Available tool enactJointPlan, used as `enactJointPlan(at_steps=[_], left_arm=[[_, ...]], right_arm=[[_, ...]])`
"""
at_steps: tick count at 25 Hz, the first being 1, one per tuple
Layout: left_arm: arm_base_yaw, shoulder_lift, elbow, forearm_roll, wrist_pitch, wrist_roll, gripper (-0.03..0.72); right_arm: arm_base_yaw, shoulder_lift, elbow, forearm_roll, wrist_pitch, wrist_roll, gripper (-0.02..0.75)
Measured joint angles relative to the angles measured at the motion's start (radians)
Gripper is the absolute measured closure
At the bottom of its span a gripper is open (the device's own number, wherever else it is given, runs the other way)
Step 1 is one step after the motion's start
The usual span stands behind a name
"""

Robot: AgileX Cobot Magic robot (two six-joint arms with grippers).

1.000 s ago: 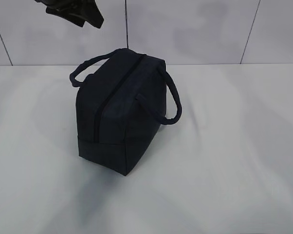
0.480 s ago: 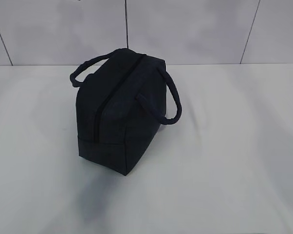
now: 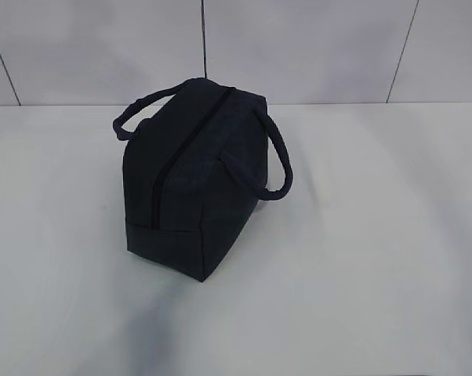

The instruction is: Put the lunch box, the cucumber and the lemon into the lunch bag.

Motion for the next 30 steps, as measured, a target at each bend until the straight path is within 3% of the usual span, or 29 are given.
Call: enactJointPlan(at_steps=[4,9,22,30], left_arm=[[0.0,-0.086,0.041,-0.022,0.013,0.0,0.33],[0.0,-0.228,0.182,-0.049,0.009,0.0,0.342],[0.0,-0.816,0.77,0.012,-0.05,0.008,0.344],[0.0,-1.18,1.024,0.031,-0.044,0.0,0.344]], right_arm=[[0.0,-0.091,0.042,-0.026,0.025,0.031,0.358],[0.0,-0.237,0.189,-0.032,0.027,0.054,0.358],[0.0,-0.674,0.671,-0.005,0.027,0.167,0.358],[0.0,-0.906,0.839,-0.007,0.124,0.187,0.358]])
